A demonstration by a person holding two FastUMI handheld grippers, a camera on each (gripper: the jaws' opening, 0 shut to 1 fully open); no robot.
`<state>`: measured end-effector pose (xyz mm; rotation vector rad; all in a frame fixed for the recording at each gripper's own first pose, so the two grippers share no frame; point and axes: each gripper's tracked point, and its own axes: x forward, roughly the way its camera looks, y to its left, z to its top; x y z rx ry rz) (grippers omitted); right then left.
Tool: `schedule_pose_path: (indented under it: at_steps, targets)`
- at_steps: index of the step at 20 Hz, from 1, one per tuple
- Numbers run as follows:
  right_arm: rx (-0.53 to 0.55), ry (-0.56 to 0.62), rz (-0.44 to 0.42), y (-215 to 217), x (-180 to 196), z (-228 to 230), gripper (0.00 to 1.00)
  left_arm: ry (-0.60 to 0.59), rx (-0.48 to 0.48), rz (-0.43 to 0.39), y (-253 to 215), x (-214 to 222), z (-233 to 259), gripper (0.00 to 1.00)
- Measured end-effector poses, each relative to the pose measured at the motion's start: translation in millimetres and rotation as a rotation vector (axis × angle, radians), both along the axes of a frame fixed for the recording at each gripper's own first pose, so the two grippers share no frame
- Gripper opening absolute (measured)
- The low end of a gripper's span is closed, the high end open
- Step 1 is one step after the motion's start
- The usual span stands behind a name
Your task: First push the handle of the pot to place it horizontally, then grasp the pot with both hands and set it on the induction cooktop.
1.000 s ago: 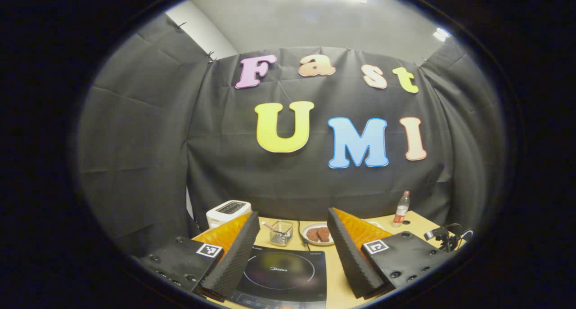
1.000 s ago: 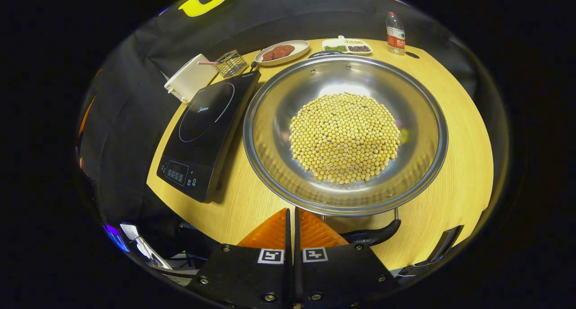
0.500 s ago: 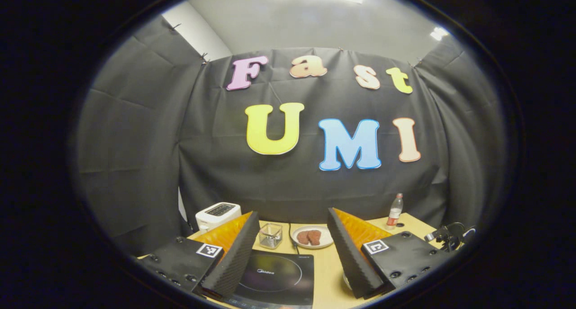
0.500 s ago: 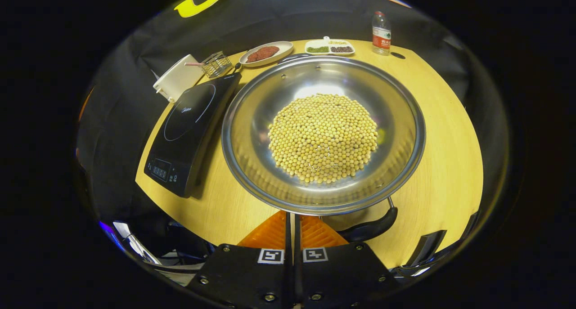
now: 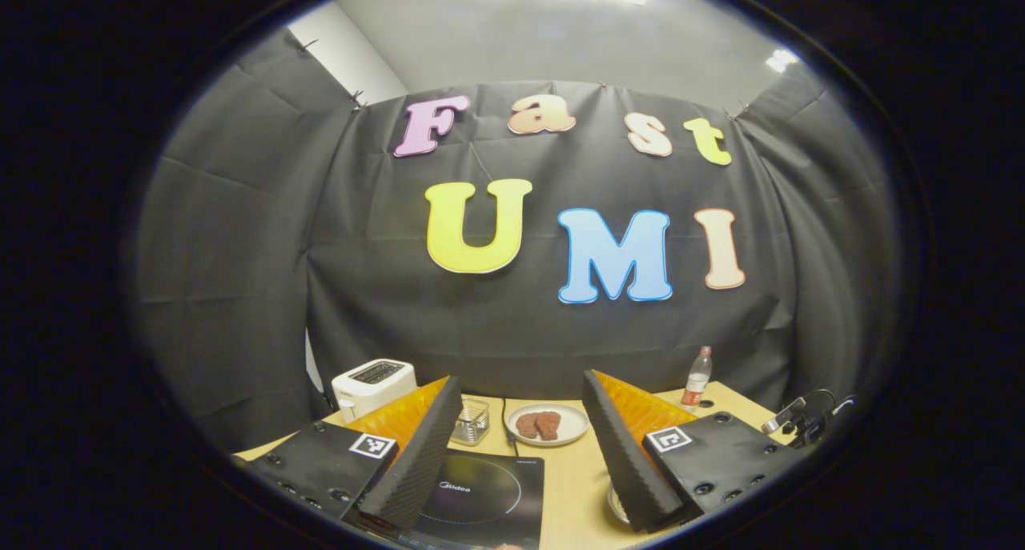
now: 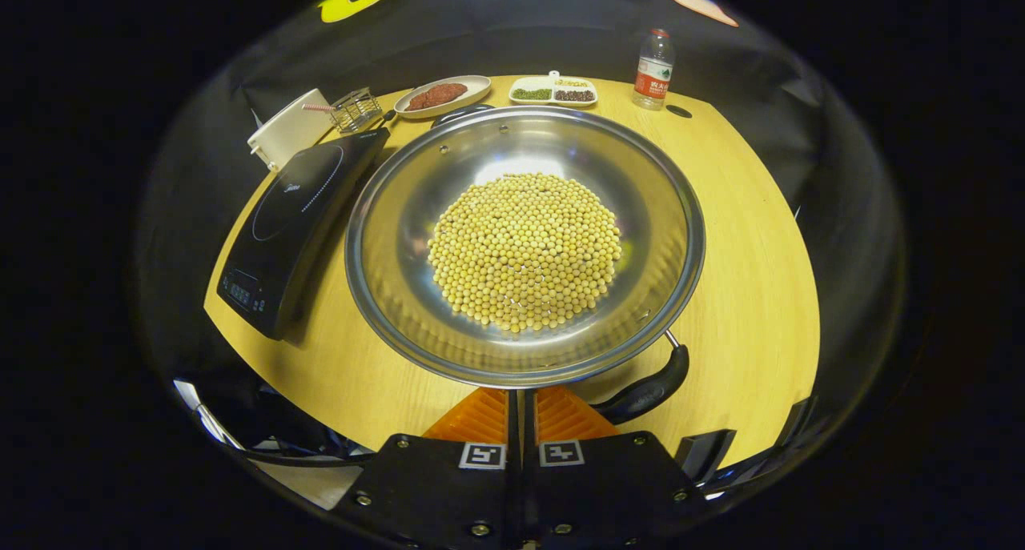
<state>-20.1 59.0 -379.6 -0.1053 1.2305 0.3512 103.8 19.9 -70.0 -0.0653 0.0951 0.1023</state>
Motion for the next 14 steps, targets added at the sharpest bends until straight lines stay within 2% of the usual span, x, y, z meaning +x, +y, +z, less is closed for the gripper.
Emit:
schedule_pose_path:
  at_steps: [3,8,11,13,14]
  targets:
    - [-0.024,-0.009,0.001,-13.1,6.3,-2.0,0.01,0.002,0.004,-0.009,-10.2,5.7,0.5,1.00]
    - [-0.090,-0.043,-0.005,-40.5,22.2,-8.8,0.01,0.017,0.015,-0.011,-22.5,11.7,-4.4,0.91]
    - [-0.109,-0.062,-0.018,-55.5,34.7,-12.2,0.01,0.024,0.021,-0.001,-25.1,14.3,-3.5,1.00]
    - [-0.126,-0.083,-0.022,-64.9,45.7,-14.7,0.01,0.029,0.026,0.008,-25.7,15.3,-4.1,0.91]
    - [-0.133,-0.096,-0.022,-68.6,51.5,-15.5,0.01,0.035,0.030,0.012,-26.4,15.7,-5.0,1.00]
